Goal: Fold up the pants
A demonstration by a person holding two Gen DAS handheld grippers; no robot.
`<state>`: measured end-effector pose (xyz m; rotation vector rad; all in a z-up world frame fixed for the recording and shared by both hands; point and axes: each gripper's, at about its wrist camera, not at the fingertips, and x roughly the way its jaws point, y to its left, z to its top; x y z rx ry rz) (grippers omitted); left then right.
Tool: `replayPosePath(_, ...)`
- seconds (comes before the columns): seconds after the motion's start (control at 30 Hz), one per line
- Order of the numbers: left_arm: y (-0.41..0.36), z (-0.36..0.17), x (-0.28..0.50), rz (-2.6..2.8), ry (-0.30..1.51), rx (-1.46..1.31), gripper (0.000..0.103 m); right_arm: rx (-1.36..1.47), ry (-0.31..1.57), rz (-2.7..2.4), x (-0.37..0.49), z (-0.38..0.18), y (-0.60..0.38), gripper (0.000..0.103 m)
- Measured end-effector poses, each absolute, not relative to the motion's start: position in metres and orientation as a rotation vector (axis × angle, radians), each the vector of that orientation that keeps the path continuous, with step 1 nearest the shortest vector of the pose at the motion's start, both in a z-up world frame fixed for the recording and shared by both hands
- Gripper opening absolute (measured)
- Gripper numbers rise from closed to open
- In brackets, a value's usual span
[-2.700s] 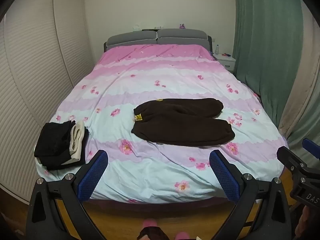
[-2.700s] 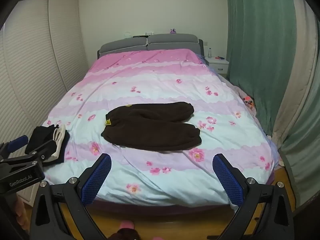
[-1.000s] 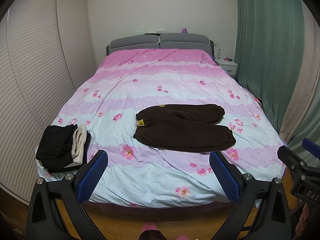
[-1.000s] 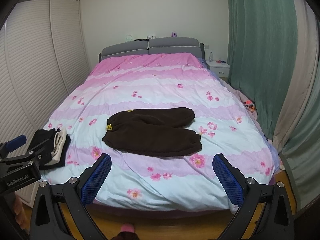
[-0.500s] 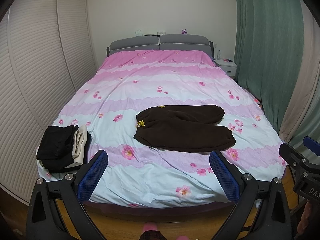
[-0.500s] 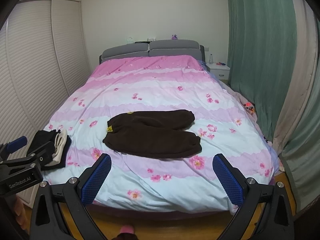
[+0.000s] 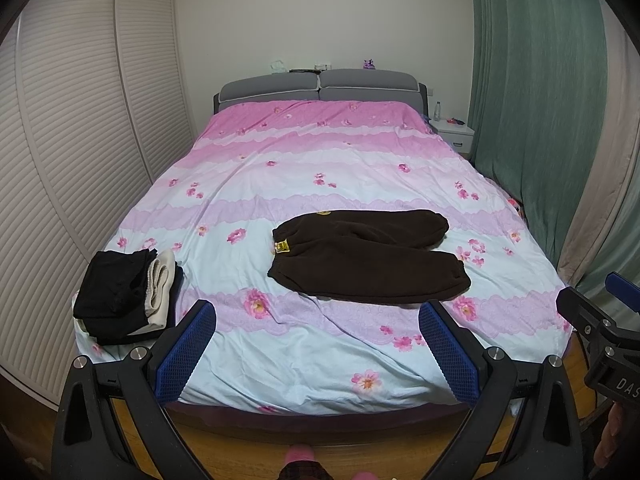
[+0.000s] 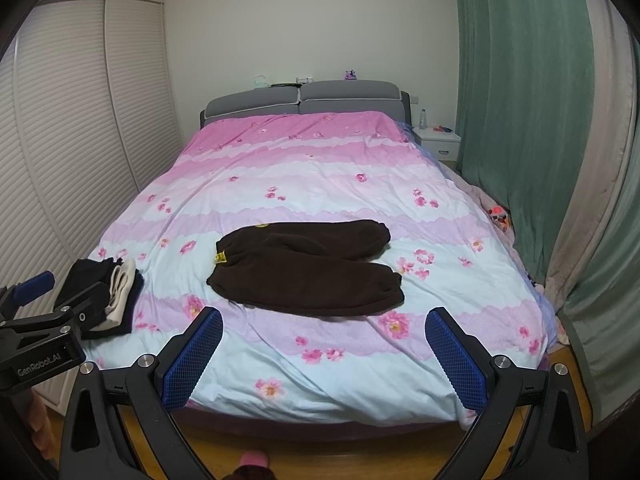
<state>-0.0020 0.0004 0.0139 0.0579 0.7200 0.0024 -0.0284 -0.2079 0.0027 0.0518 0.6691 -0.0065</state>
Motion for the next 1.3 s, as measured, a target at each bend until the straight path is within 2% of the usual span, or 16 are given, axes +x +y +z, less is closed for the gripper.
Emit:
replayPosePath(0.37, -0.002, 0.011, 0.003, 0.004, 0.739, 0.052, 0.103, 0.045, 0.682, -0.002, -0.026, -0.002, -0.206, 0.102)
replayPosePath(0.7, 0.023, -0.028, 0.037, 0.05, 0.807, 0.025, 0.103, 0.045, 0.757, -0.012, 0.008, -0.036, -0.202, 0.102)
replayPosePath(1.3, 0.066, -0.171, 0.235, -0.003, 0.987, 0.072, 0.103, 0.008, 0.981, -0.154, 0.189, -0.171, -0.163, 0.102)
